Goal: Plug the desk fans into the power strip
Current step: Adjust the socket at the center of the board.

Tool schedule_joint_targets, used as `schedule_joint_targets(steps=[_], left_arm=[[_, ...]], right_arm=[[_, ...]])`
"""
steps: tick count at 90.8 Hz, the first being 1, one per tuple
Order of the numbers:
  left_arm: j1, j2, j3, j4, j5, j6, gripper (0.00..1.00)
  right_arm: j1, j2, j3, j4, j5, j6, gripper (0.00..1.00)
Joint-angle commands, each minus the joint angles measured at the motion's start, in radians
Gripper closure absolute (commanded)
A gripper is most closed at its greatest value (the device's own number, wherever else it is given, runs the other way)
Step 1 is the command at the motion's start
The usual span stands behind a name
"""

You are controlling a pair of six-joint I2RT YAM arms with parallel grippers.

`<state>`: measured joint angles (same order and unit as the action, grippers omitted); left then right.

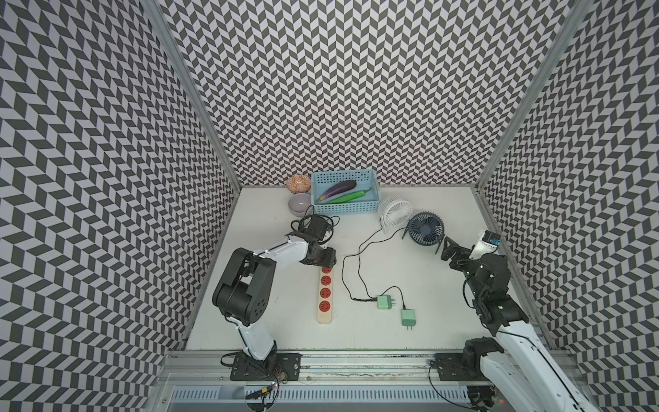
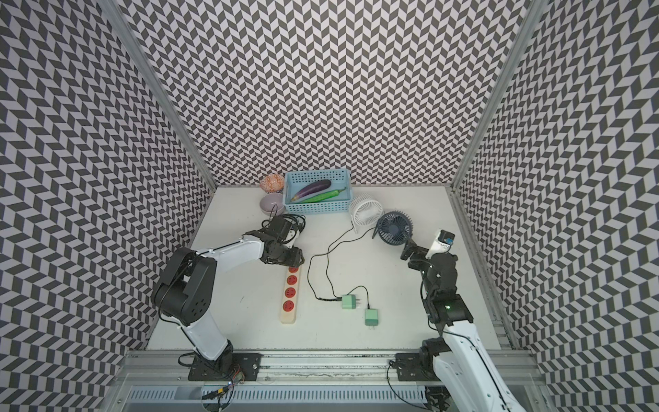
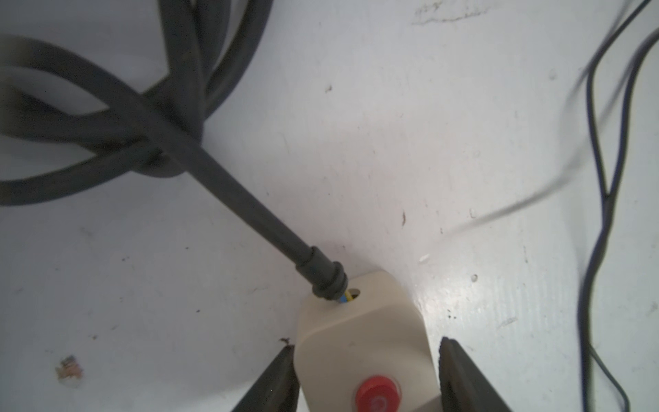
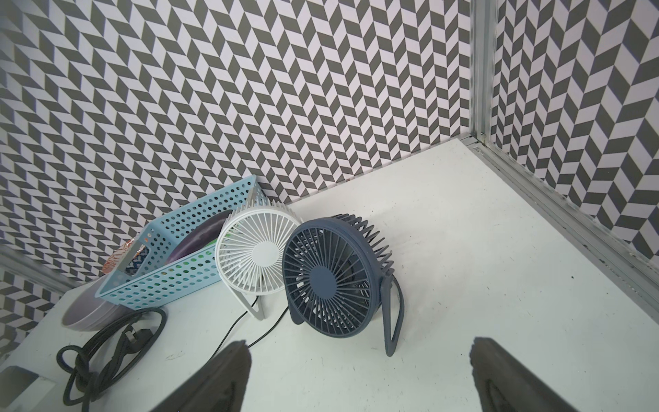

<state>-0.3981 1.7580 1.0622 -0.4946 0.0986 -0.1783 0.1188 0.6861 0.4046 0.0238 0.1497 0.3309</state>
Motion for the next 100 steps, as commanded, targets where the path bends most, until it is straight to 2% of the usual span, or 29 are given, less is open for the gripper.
schedule_joint_targets(steps=[1, 11, 22, 40, 51, 76, 89, 100], left_arm=[[0.028, -0.027, -0.004, 0.007, -0.031, -0.016, 0.4], [0.033, -0.043, -0.019, 0.012, -0.014, -0.019, 0.38], [0.031, -0.072, -0.017, 0.013, 0.003, -0.011, 0.28], [0.031, -0.143, -0.023, 0.022, 0.007, 0.017, 0.21], [0.03, -0.193, -0.025, 0.03, -0.002, 0.041, 0.15], [0.033, -0.309, -0.065, 0.062, 0.007, 0.127, 0.0], [0.056, -0.392, -0.104, 0.065, 0.018, 0.187, 0.0], [0.096, -0.458, -0.153, 0.083, 0.074, 0.218, 0.0]], right_arm=[[0.008, -0.003, 0.012, 0.056, -0.032, -0.021, 0.0], [0.018, -0.002, 0.0, 0.084, -0.068, -0.041, 0.0], [0.025, 0.006, 0.021, 0.084, -0.112, -0.065, 0.0], [0.057, 0.036, 0.078, 0.067, -0.191, -0.146, 0.0], [0.063, 0.043, 0.12, 0.04, -0.273, -0.253, 0.0], [0.155, 0.039, 0.119, 0.045, -0.344, -0.493, 0.0], [0.206, 0.047, 0.126, 0.02, -0.387, -0.615, 0.0], [0.319, 0.052, 0.118, -0.043, -0.463, -0.776, 0.0]])
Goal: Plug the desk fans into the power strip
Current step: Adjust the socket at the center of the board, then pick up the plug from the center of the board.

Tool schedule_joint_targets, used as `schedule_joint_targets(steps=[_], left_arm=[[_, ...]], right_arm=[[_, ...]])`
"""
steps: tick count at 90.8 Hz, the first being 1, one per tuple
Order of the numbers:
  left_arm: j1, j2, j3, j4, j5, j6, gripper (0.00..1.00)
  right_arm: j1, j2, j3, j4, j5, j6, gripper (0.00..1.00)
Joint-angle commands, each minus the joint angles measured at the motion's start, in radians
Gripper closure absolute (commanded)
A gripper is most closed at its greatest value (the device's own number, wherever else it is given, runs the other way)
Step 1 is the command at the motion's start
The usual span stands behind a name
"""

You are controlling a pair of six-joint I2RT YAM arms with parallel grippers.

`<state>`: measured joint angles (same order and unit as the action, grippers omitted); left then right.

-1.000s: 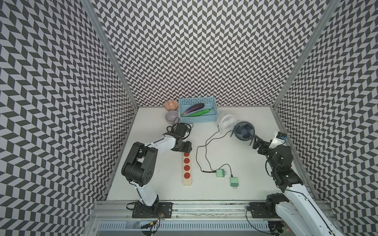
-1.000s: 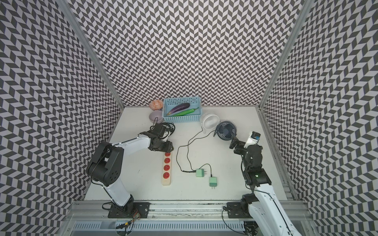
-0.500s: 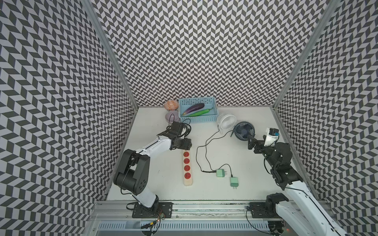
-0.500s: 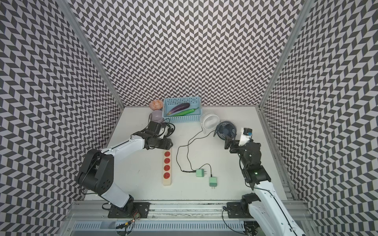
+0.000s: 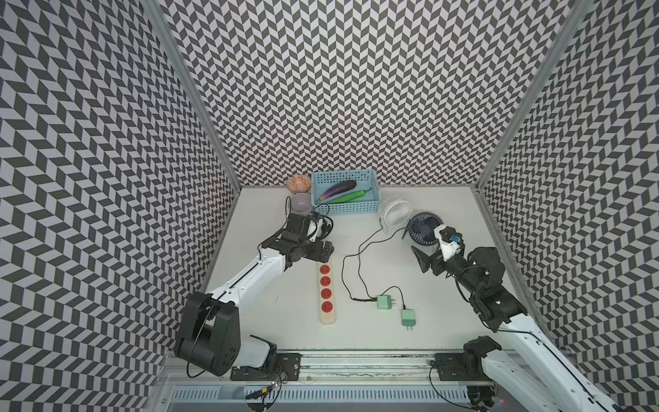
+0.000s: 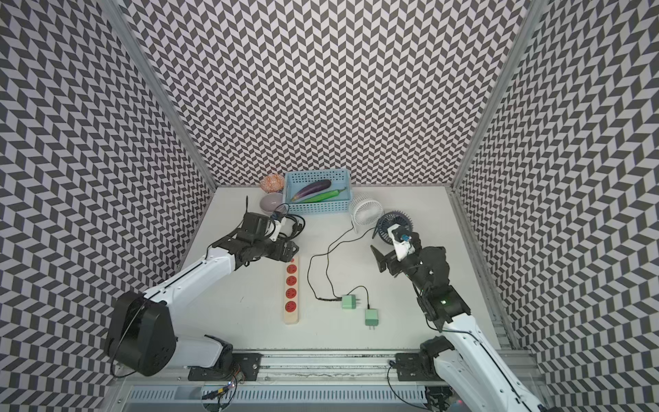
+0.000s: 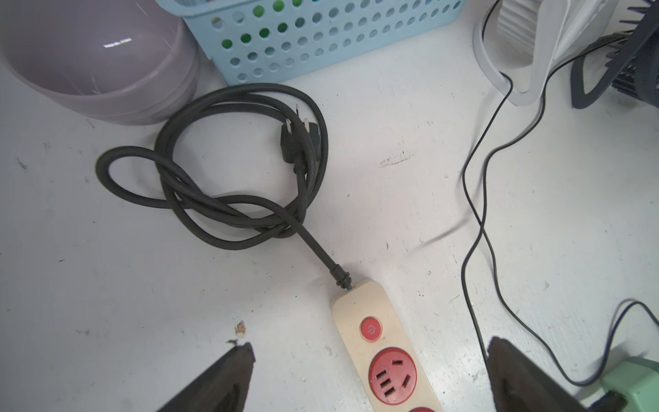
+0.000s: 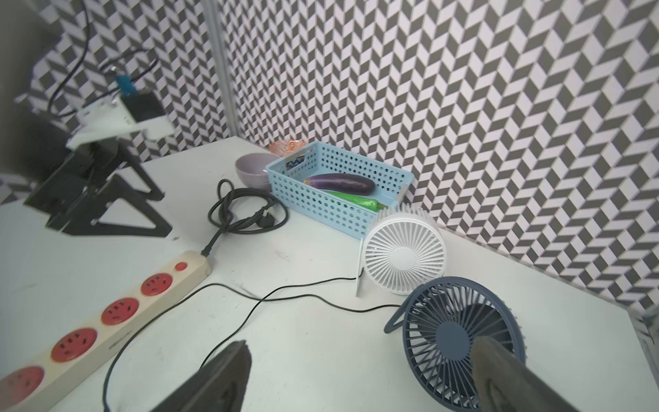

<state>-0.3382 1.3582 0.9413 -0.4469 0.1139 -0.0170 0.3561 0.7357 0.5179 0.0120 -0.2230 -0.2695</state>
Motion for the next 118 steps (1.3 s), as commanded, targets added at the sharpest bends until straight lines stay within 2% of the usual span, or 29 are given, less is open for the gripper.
schedule_joint_targets(steps=[1, 9, 21, 32, 47, 60, 80, 90, 104, 118], left_arm=[[0.041, -0.065, -0.036, 0.036, 0.069, 0.062, 0.0], [0.077, -0.116, -0.062, 0.039, 0.111, 0.094, 0.0], [0.113, -0.203, -0.129, 0.089, 0.139, 0.136, 0.0], [0.196, -0.292, -0.185, 0.113, 0.218, 0.122, 0.0], [0.282, -0.446, -0.334, 0.234, 0.3, 0.082, 0.0], [0.309, -0.467, -0.349, 0.249, 0.321, 0.076, 0.0], [0.299, -0.453, -0.354, 0.289, 0.233, 0.104, 0.0], [0.3, -0.453, -0.373, 0.323, 0.229, 0.096, 0.0], [0.285, -0.464, -0.393, 0.334, 0.204, 0.111, 0.0], [0.276, -0.471, -0.387, 0.326, 0.226, 0.107, 0.0]], right_arm=[[0.091, 0.002, 0.002, -0.037, -0.099, -0.19, 0.0], [0.121, -0.005, -0.012, -0.089, -0.196, -0.273, 0.0], [0.163, -0.007, -0.035, -0.109, -0.191, -0.325, 0.0], [0.208, 0.028, -0.03, -0.18, -0.213, -0.41, 0.0], [0.313, 0.09, -0.049, -0.24, -0.135, -0.513, 0.0], [0.371, 0.131, -0.082, -0.239, -0.051, -0.57, 0.01], [0.401, 0.189, -0.117, -0.243, -0.034, -0.544, 0.0], [0.407, 0.22, -0.116, -0.263, -0.033, -0.518, 0.0], [0.41, 0.28, -0.112, -0.255, -0.019, -0.38, 0.0], [0.411, 0.353, -0.071, -0.299, -0.065, -0.328, 0.0]])
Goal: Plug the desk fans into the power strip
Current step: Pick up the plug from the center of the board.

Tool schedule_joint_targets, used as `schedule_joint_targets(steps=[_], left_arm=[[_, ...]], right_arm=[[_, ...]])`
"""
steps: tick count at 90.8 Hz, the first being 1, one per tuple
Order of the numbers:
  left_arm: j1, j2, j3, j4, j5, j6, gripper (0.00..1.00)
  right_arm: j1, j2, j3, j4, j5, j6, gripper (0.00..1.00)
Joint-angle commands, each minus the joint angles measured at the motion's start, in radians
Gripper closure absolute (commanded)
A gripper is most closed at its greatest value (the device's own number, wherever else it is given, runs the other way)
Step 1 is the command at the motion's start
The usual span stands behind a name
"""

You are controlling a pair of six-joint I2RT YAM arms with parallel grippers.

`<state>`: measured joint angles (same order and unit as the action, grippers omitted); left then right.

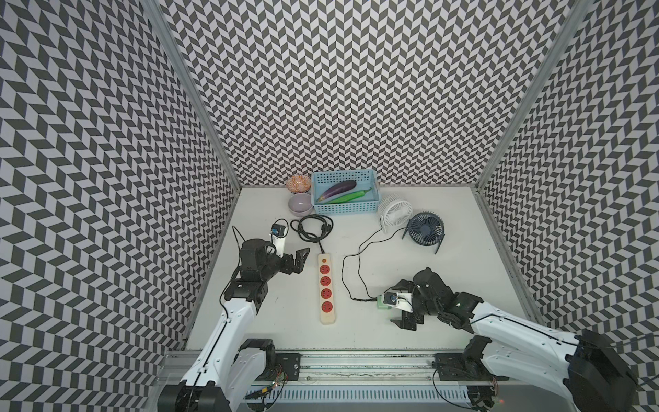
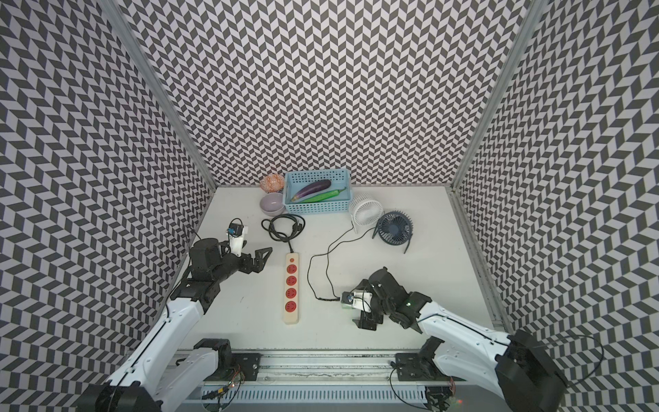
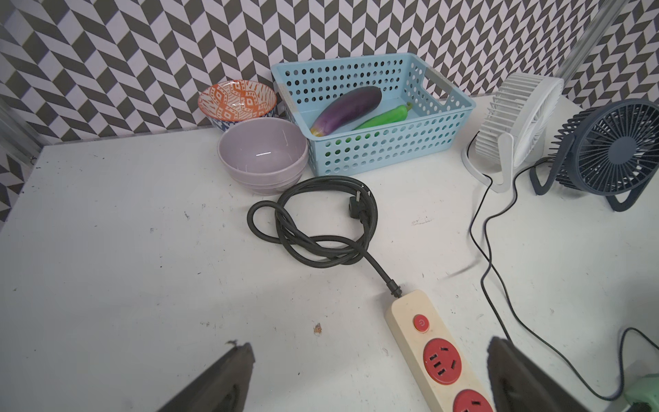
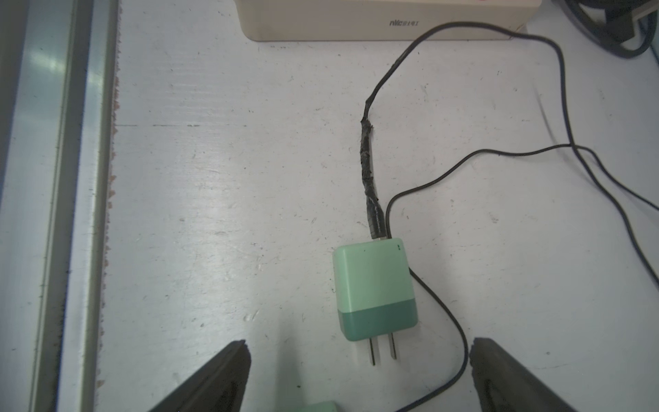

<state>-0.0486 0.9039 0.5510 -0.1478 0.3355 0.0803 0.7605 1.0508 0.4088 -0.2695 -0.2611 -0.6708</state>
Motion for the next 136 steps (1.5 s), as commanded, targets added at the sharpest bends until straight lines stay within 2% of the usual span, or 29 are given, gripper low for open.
schedule_joint_targets(steps=[1, 11, 23, 40, 52, 69, 96, 113, 128, 136], left_arm=[[-0.016, -0.017, 0.003, 0.028, 0.002, 0.012, 0.0], [-0.025, -0.027, -0.009, 0.04, -0.012, 0.011, 0.0], [-0.031, -0.03, 0.001, 0.024, 0.0, 0.012, 0.0], [-0.037, -0.035, -0.006, 0.032, 0.015, 0.009, 0.0], [-0.048, -0.034, -0.016, 0.048, -0.014, 0.015, 0.0], [-0.053, -0.037, -0.017, 0.042, -0.003, 0.017, 0.0], [-0.056, -0.045, -0.019, 0.049, -0.018, 0.018, 0.0], [-0.055, -0.046, -0.014, 0.04, -0.007, 0.019, 0.0], [-0.05, -0.049, -0.012, 0.036, 0.003, 0.015, 0.0], [-0.049, -0.051, -0.019, 0.044, -0.016, 0.022, 0.0]], right_arm=[[0.007, 0.043, 0.04, -0.02, -0.026, 0.073, 0.0], [0.007, 0.092, 0.066, -0.038, 0.005, 0.111, 0.0], [0.006, 0.141, 0.106, -0.084, -0.016, 0.102, 0.02], [0.007, 0.178, 0.109, -0.051, 0.027, 0.067, 0.05], [0.007, 0.208, 0.113, -0.035, 0.012, 0.073, 0.06], [0.008, 0.224, 0.12, -0.037, -0.014, 0.074, 0.09], [0.008, 0.239, 0.12, 0.005, 0.016, 0.035, 0.14], [0.008, 0.265, 0.138, 0.023, 0.078, -0.012, 0.13], [0.011, 0.263, 0.149, -0.011, 0.026, 0.005, 0.15], [0.03, 0.245, 0.127, -0.032, 0.019, -0.019, 0.2]])
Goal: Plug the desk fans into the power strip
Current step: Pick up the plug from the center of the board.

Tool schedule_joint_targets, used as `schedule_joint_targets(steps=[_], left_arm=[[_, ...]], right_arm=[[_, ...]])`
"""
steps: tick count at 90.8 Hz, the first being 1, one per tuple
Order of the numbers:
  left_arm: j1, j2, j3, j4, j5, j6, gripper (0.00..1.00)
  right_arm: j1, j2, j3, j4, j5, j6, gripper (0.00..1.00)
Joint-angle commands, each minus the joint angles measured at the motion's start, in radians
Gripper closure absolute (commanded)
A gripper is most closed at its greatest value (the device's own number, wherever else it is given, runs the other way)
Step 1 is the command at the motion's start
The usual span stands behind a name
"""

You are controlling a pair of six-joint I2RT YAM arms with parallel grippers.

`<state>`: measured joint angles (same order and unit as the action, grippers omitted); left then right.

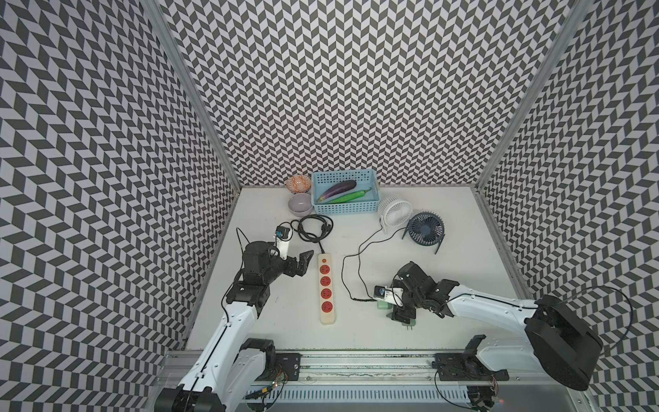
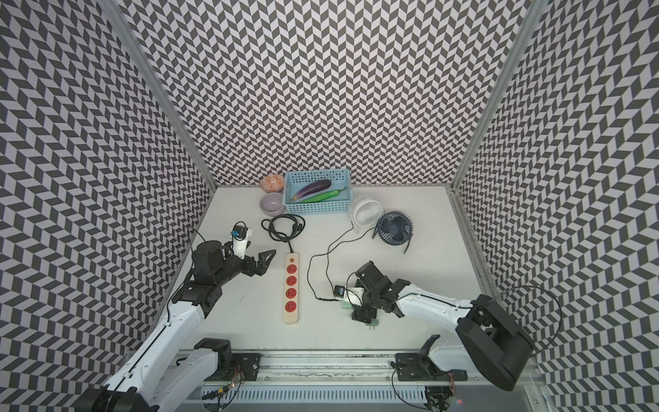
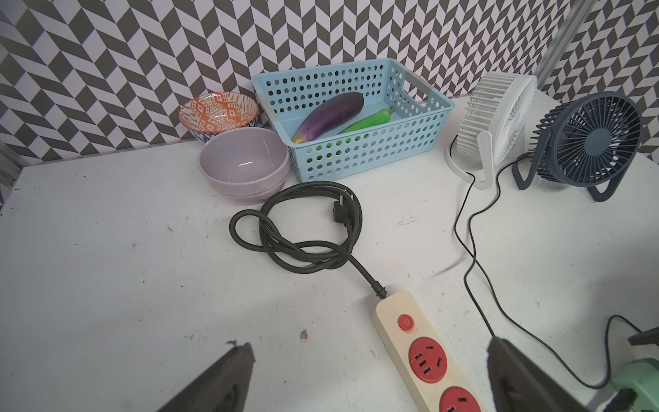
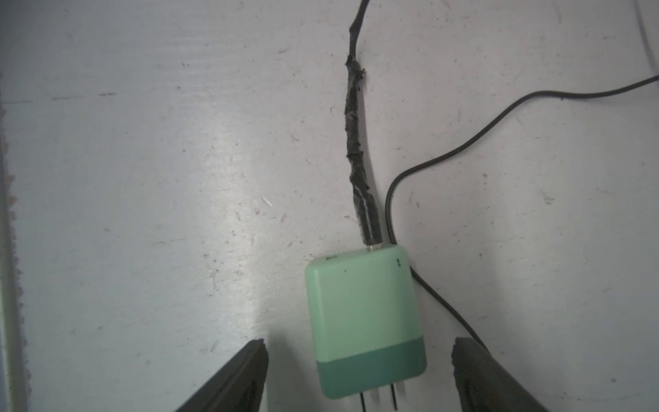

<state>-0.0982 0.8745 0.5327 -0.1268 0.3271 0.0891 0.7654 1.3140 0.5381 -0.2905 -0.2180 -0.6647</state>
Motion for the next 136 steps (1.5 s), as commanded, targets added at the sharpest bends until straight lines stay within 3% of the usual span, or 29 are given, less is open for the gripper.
schedule_joint_targets(steps=[1, 7, 37, 50, 77, 112, 136], left_arm=[[0.0, -0.021, -0.004, 0.027, -0.011, 0.014, 0.0], [0.001, -0.022, -0.011, 0.034, -0.014, 0.011, 0.0], [0.014, -0.012, -0.002, 0.022, 0.018, 0.001, 0.0], [0.01, -0.015, -0.016, 0.037, -0.006, 0.006, 0.0], [0.001, -0.015, -0.017, 0.035, 0.011, 0.008, 0.0], [-0.018, -0.014, -0.015, 0.022, -0.011, 0.035, 0.0], [-0.024, -0.01, 0.031, -0.019, 0.037, 0.086, 0.02]], right_arm=[[0.028, -0.022, -0.006, -0.01, -0.027, -0.027, 0.22], [0.045, -0.042, -0.032, 0.005, -0.028, -0.025, 0.27], [0.061, -0.094, -0.073, 0.022, -0.002, -0.021, 0.28], [0.063, -0.075, -0.078, 0.095, 0.057, 0.021, 0.42], [0.063, -0.038, -0.048, 0.082, 0.067, 0.026, 0.42], [0.063, -0.042, -0.032, 0.09, 0.054, 0.01, 0.61], [0.062, -0.076, -0.028, 0.092, 0.039, -0.026, 0.66]])
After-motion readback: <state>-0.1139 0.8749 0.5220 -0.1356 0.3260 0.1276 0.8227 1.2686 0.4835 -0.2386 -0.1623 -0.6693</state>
